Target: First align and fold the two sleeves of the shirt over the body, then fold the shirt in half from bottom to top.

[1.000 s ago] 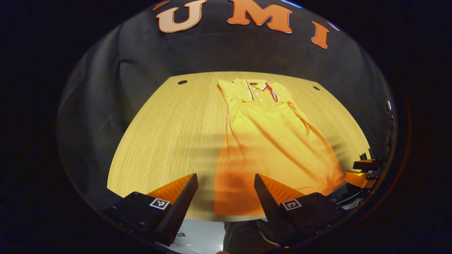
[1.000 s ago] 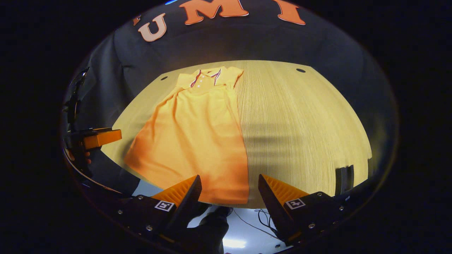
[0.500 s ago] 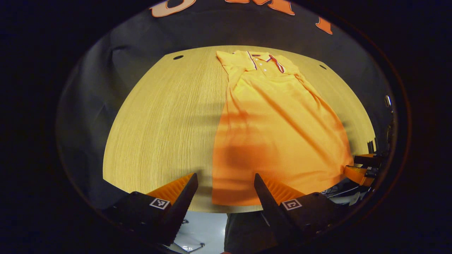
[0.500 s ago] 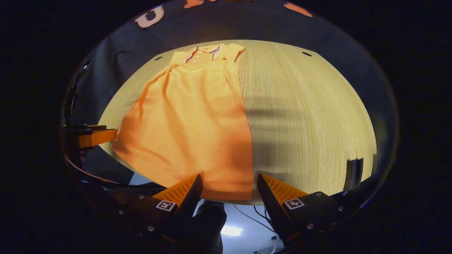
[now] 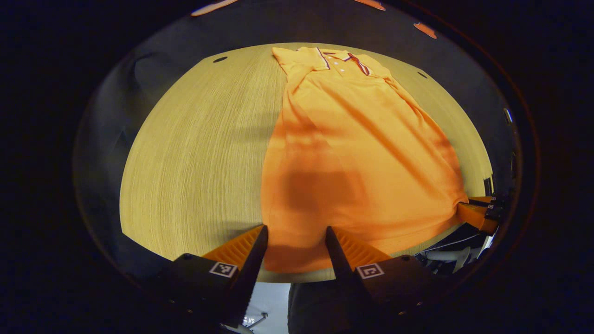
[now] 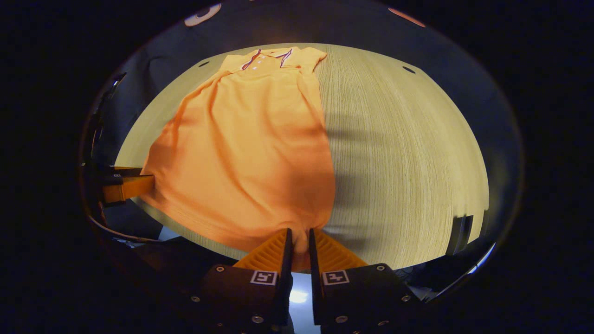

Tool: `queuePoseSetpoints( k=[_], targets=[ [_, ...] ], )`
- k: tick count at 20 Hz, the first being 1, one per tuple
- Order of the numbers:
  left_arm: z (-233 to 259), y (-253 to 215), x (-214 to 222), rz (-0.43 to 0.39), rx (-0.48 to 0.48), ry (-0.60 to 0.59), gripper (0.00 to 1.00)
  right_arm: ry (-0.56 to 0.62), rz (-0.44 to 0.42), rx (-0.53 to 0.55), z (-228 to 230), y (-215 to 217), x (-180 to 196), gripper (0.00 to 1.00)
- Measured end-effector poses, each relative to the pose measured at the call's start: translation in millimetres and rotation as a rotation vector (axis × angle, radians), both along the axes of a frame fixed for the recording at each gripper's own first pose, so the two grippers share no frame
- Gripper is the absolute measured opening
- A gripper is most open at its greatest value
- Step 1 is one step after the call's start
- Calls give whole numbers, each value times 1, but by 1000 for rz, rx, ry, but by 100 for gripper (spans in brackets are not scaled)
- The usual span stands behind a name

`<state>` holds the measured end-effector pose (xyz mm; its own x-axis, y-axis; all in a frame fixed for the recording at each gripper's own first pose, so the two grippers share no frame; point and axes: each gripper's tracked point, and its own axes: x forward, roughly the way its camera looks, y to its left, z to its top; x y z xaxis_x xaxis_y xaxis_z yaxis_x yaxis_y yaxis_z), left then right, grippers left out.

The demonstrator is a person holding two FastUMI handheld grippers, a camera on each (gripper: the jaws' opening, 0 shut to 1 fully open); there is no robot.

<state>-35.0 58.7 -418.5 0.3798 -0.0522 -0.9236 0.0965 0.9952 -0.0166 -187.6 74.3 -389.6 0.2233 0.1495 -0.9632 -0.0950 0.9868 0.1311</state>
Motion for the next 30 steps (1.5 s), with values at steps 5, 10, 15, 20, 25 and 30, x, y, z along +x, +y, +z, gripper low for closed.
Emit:
queuePoseSetpoints(
  k=[5, 10, 15, 20, 25, 30],
  targets=[
    [1, -11, 4, -9, -67, -16, 8, 39, -167, 155, 1, 9, 6, 4],
    [24, -5, 19, -25, -82, -72, 1, 60, -226, 260, 6, 21, 14, 4],
    [49, -5, 38, -60, -84, -128, 1, -49, -152, 203, 26, 20, 38, 4],
    [77, -8, 69, -48, -144, -207, 1, -193, -158, 207, 56, 25, 83, 5],
    [100, -10, 107, -52, -181, -268, 1, -241, -254, 320, 70, 33, 124, 4],
    [125, -12, 153, -72, -198, -336, 1, -288, -339, 418, 90, 37, 164, 4]
  ],
)
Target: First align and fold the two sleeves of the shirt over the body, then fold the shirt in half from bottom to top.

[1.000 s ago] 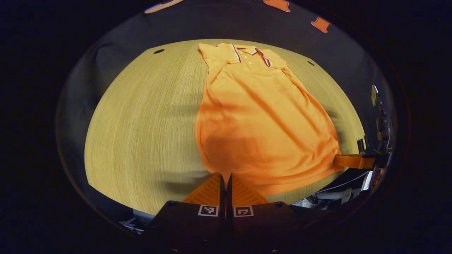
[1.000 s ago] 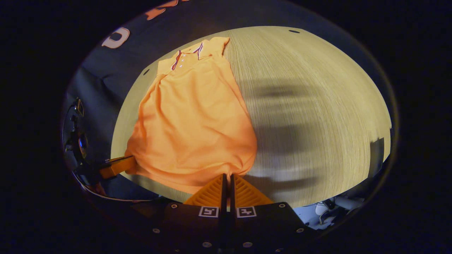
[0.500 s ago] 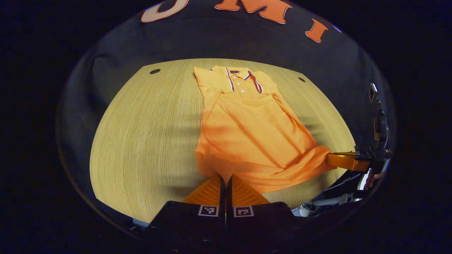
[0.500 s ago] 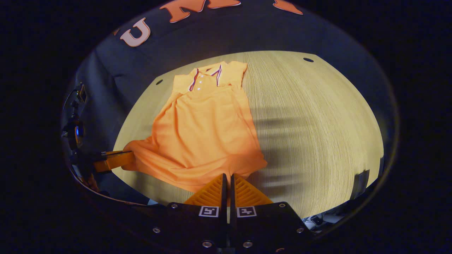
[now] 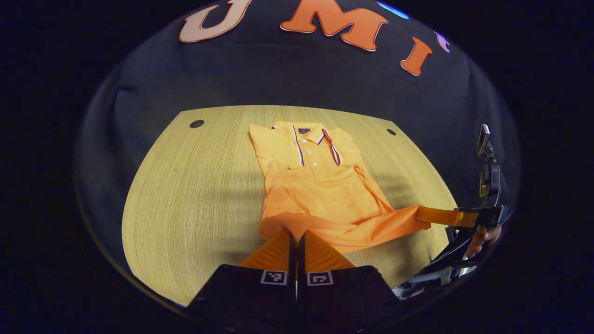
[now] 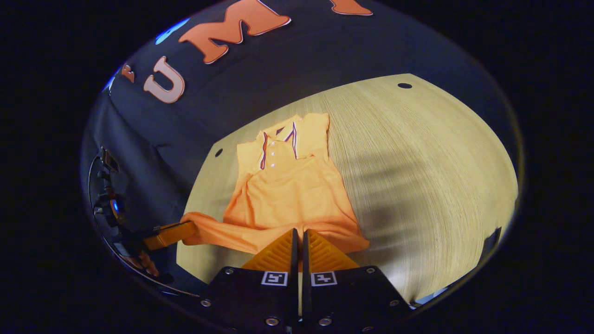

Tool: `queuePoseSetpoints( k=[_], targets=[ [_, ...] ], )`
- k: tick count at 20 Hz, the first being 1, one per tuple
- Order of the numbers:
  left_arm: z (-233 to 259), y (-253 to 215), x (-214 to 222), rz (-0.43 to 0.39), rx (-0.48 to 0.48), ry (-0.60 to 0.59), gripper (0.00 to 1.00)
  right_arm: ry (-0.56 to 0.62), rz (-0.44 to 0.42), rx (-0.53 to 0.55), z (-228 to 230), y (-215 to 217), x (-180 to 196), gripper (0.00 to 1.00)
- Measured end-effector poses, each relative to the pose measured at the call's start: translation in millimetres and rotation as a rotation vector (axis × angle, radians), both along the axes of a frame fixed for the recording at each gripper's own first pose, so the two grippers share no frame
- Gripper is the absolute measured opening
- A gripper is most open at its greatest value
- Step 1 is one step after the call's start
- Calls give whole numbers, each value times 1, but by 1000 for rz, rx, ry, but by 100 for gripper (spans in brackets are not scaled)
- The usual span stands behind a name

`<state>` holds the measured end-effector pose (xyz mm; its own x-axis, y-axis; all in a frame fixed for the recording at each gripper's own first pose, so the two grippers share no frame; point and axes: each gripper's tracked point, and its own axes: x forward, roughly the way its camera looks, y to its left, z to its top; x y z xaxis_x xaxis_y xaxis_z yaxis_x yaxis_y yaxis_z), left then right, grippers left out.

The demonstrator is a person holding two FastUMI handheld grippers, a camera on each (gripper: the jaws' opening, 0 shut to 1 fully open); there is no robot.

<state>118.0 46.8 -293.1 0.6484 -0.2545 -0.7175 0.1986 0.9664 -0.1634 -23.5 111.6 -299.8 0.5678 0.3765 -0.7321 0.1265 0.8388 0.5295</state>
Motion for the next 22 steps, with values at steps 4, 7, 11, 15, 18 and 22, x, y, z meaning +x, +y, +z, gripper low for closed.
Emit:
queuePoseSetpoints(
  k=[4, 7, 11, 15, 18, 22],
  targets=[
    [18, 0, 42, -18, -5, -41, 1, -41, -23, -1, 16, -9, 38, 4],
    [23, -1, 74, -37, -5, -54, 1, -37, -46, -8, 15, -9, 76, 4],
    [30, 3, 119, -42, -6, -65, 1, -57, -35, -30, 21, -6, 124, 4],
    [37, 9, 166, -33, -19, -72, 1, -76, -17, -75, 25, -7, 173, 4],
    [34, 13, 201, -39, -10, -79, 1, -73, -14, -103, 23, -9, 207, 4],
    [15, 19, 239, -34, -6, -41, 1, -34, -12, -126, 4, -11, 245, 4]
  ],
)
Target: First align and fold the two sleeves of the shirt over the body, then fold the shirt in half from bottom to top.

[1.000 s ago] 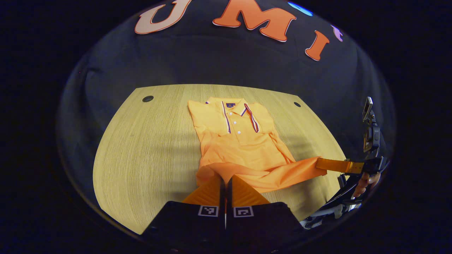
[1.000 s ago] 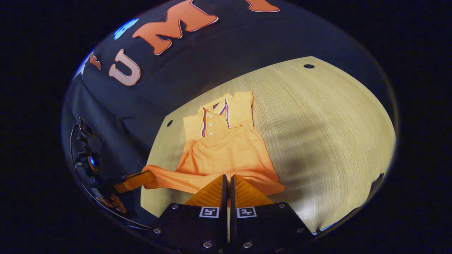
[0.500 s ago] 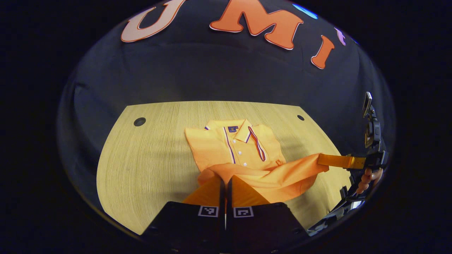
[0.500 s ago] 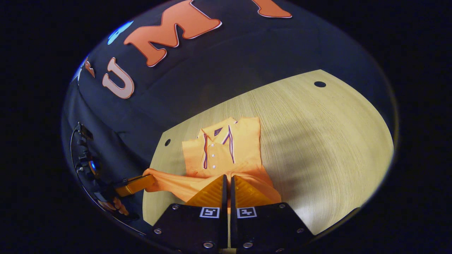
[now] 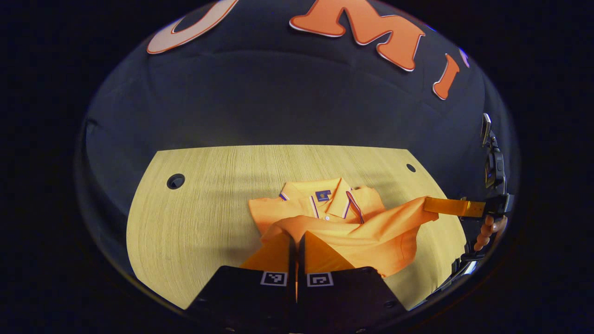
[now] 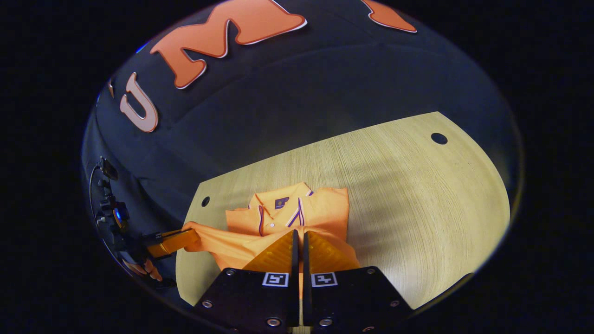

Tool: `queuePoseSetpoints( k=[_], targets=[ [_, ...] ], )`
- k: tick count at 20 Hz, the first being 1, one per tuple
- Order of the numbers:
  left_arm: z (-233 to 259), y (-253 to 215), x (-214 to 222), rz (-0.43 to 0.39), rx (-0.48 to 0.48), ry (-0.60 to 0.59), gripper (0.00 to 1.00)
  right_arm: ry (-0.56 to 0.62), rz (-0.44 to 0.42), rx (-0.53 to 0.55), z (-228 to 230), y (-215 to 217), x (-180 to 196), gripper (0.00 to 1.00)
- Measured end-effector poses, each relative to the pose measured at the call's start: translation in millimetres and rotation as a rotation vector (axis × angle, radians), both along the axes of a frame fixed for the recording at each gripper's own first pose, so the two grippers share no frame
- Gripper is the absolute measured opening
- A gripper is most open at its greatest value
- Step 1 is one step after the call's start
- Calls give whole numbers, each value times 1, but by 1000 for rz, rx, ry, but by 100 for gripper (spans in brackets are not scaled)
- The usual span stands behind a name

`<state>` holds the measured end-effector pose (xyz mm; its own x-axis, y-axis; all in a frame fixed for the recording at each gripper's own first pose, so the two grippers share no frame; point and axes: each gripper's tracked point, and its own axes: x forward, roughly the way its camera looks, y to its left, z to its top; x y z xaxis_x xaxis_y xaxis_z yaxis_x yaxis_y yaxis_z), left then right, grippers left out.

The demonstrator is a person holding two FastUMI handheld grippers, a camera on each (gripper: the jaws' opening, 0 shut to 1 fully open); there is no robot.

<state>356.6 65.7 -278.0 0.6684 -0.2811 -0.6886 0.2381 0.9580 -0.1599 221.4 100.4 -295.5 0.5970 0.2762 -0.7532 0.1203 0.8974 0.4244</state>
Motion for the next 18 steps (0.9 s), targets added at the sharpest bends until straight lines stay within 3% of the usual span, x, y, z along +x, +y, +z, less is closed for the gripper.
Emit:
queuePoseSetpoints(
  k=[6, 8, 9, 10, 11, 12, 14, 18],
  targets=[
    [-23, 9, 72, 47, -20, 38, 1, 47, 18, -84, -33, -5, 57, 4],
    [-36, 24, 83, 84, 31, 57, 2, 74, 29, -108, -45, -8, 70, 4],
    [-40, 30, 89, 109, 43, 45, 12, 104, 26, -94, -48, -5, 70, 4],
    [-34, 33, 90, 132, 31, 32, 41, 112, 24, -60, -50, -2, 74, 5],
    [-34, 31, 85, 141, 12, 26, 71, 108, 18, -44, -46, -2, 72, 14],
    [-28, 37, 82, 152, 19, 18, 100, 90, 13, -49, -46, -5, 74, 39],
    [-19, 45, 79, 164, 56, -27, 99, 44, 9, -85, -38, -10, 74, 88],
    [20, 47, 53, 178, 64, -119, 99, -48, 2, -116, -1, -13, 56, 98]
  ],
)
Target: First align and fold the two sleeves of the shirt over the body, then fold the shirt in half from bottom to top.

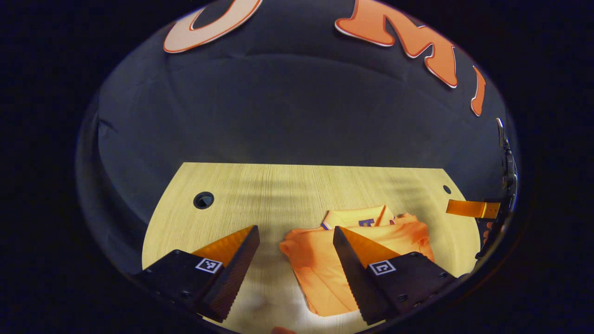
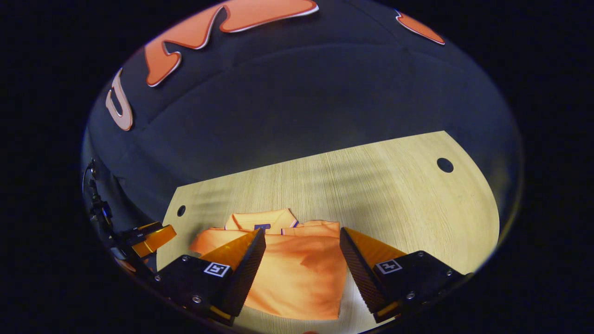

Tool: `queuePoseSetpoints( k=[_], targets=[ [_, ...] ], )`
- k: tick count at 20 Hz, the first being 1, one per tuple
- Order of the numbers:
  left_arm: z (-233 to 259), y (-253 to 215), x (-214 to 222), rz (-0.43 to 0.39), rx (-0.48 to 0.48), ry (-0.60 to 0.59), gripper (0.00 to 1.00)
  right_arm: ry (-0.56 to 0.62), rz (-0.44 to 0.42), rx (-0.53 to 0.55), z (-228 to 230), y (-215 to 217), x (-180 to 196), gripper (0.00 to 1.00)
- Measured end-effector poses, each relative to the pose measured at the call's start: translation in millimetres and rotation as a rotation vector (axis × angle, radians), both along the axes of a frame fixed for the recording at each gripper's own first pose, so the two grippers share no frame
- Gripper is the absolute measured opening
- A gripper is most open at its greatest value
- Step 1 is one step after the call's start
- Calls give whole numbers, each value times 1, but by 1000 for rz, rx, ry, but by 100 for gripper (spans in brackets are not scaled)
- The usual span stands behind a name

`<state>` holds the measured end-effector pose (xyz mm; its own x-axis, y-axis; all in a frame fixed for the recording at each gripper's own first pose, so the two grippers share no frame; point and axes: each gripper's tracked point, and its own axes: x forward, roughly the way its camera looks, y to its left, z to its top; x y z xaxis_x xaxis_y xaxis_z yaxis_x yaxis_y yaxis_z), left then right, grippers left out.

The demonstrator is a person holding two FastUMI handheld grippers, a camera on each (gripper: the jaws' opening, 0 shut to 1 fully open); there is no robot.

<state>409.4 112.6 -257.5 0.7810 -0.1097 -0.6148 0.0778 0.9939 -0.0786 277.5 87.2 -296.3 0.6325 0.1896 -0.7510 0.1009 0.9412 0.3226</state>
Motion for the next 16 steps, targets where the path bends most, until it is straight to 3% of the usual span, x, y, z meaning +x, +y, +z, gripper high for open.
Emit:
queuePoseSetpoints(
  k=[8, 16],
  targets=[
    [95, -19, -95, 32, -22, -275, 99, -232, 2, -65, 82, 1, -68, 98],
    [143, -13, -183, 77, -32, -430, 98, -485, 58, -148, 160, 21, -118, 98]
  ],
)
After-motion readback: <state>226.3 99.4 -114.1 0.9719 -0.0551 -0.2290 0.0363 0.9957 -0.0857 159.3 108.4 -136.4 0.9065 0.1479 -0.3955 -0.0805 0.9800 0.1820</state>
